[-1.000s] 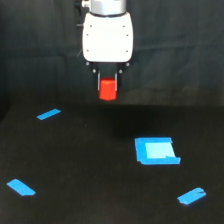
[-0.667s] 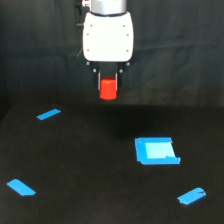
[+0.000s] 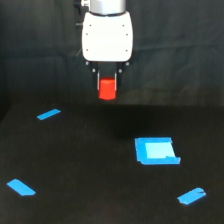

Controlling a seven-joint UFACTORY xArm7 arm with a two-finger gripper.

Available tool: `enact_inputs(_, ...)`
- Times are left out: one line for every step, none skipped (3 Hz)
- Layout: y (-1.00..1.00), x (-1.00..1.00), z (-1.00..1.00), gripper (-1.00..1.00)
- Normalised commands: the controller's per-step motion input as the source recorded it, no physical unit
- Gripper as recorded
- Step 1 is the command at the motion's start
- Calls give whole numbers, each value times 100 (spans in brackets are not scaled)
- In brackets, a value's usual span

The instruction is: Pick up the red object from the table

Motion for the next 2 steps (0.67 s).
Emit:
enact_inputs(-2,-7,6,-98)
enact_inputs(-5,6,2,-96)
